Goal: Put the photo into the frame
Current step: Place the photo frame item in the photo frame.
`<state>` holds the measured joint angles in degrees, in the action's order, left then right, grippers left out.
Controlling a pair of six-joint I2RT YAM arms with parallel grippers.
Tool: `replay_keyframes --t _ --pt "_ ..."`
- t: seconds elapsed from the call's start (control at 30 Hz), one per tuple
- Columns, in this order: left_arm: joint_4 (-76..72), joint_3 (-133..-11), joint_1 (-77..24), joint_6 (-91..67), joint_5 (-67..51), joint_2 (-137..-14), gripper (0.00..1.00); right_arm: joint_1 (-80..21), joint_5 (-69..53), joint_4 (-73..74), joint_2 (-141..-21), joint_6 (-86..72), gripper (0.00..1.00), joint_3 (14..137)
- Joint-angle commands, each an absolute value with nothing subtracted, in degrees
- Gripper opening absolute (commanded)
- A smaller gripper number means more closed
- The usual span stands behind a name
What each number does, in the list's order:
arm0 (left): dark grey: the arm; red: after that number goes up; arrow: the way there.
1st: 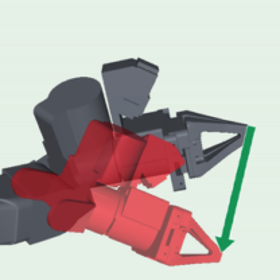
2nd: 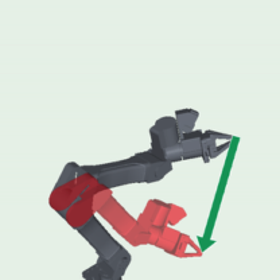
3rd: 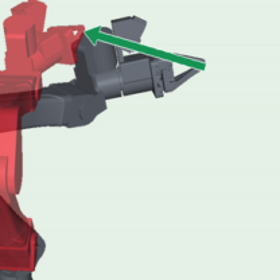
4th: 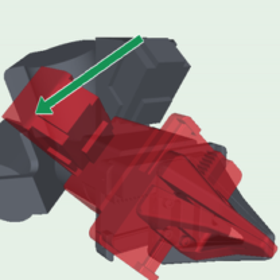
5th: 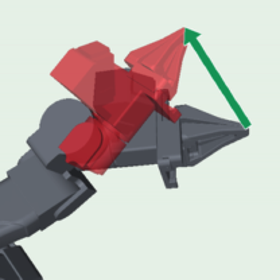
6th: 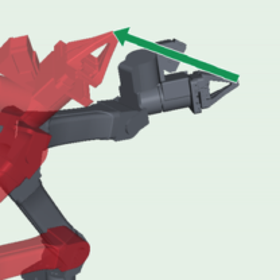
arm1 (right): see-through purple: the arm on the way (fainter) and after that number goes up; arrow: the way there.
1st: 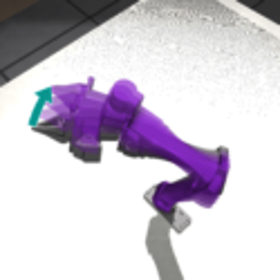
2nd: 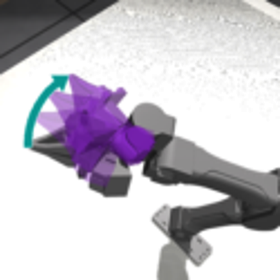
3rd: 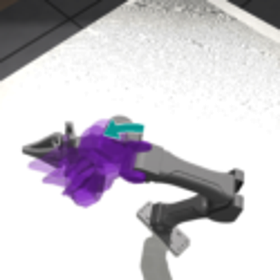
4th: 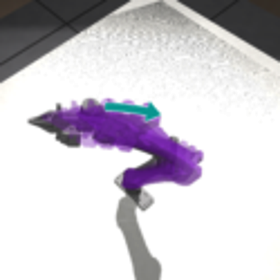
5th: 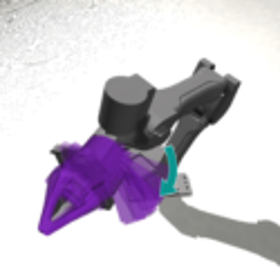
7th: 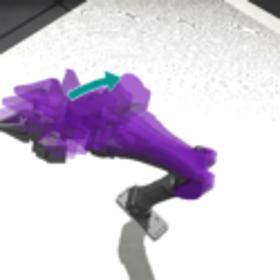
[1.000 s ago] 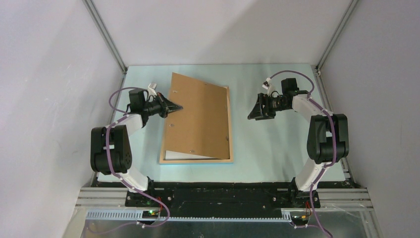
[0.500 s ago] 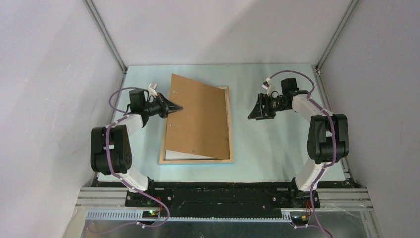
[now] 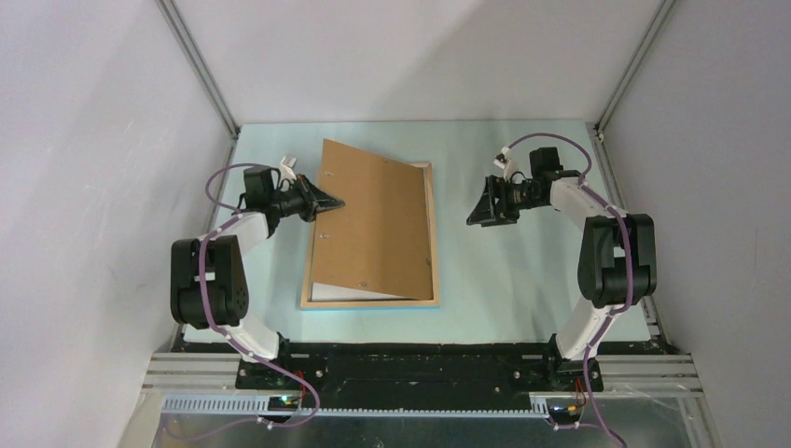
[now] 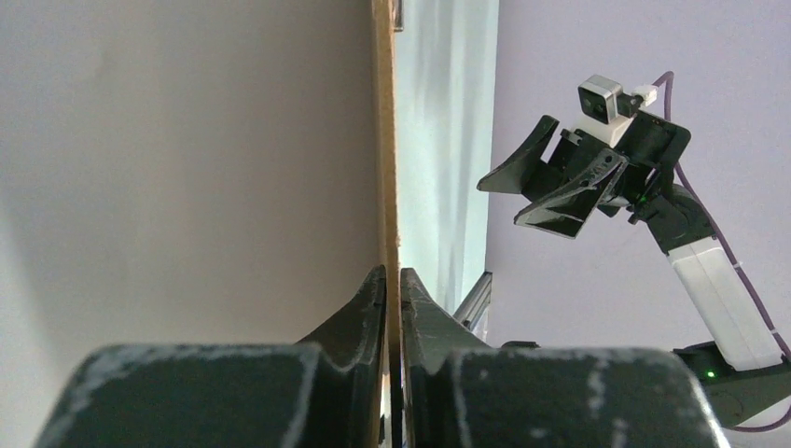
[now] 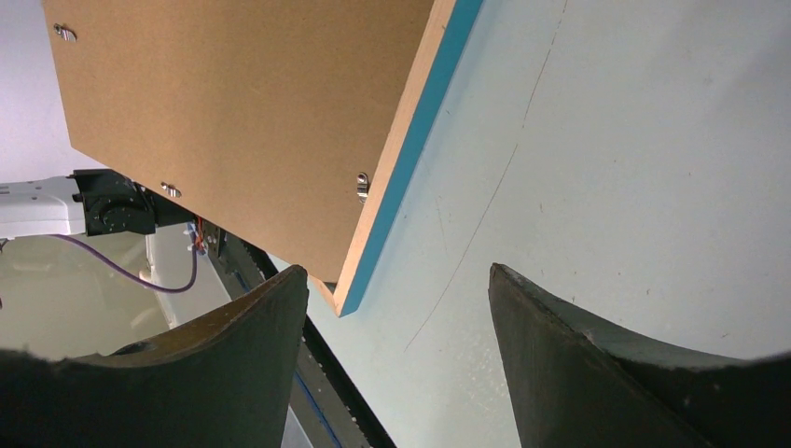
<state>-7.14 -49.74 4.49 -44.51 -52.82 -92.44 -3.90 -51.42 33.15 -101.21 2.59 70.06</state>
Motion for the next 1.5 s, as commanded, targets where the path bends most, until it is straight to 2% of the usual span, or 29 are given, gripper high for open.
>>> replay_keyframes --t 0.0,0.4,0.8,1.27,1.33,1.47 --pt "-6.45 -52.41 3.62 -42.21 -55.83 -90.86 0.11 -3.74 -51.41 33.16 -101.68 3.55 0.75 69.88" --pt "-4.21 -54.23 2.91 -40.14 -56.28 -91.84 0.0 -3.71 -51.33 33.13 -101.91 3.6 0.75 69.89" --pt "-0.99 -56.16 2.41 -38.1 -56.09 -93.27 0.01 -3.57 -51.42 33.14 -102.04 3.66 0.75 69.94" --pt "4.95 -59.12 2.34 -35.22 -54.78 -95.16 0.28 -3.35 -51.48 33.3 -101.96 3.62 0.75 69.95" --pt "5.68 -59.34 2.35 -34.68 -54.29 -95.06 0.35 -3.28 -51.5 33.31 -101.95 3.68 0.75 69.95" --pt "6.99 -59.73 2.34 -34.09 -52.82 -94.66 0.57 -3.31 -51.58 33.31 -101.87 3.68 0.75 69.88"
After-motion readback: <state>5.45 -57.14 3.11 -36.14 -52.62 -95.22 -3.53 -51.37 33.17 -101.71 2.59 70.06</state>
